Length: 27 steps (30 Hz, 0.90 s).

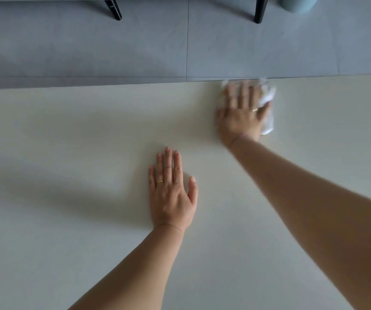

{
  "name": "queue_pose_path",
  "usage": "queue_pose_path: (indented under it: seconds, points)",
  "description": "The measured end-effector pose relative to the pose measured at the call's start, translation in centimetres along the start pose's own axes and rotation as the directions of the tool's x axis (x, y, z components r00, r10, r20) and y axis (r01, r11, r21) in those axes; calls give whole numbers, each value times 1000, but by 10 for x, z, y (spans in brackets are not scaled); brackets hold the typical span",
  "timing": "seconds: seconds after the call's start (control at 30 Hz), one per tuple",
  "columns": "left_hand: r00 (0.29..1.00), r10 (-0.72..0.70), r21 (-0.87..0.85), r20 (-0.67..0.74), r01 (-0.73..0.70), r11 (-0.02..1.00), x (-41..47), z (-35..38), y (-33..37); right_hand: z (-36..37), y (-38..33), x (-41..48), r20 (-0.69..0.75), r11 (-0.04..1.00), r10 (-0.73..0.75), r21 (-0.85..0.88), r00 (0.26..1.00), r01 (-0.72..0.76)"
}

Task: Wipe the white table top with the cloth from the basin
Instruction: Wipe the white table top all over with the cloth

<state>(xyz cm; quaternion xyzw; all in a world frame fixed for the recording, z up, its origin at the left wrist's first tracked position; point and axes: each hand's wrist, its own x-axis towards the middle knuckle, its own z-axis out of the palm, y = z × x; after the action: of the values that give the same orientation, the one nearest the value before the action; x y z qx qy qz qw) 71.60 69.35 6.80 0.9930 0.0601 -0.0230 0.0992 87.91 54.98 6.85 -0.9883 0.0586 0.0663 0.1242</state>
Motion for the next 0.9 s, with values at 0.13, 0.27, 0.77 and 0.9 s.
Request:
queue_pose_path:
  seconds: [0.13, 0.27, 0.77, 0.9]
  points:
    - [1000, 2, -1, -8, -2, 1000, 1, -2, 0, -6, 20, -18, 141, 830, -524, -134, 840, 541]
    - [1000, 2, 6, -14, -2, 1000, 1, -1, 0, -33, 111, 25, 31, 983, -158, -94, 987, 160]
    - [1000, 2, 78, -18, -1, 997, -1, -1, 3, -30, 144, -45, 39, 997, 53, -62, 998, -51]
    - [998, -60, 93, -24, 62, 994, -11, -2, 16, -8, 82, -97, 22, 1000, 18, -5, 1000, -18]
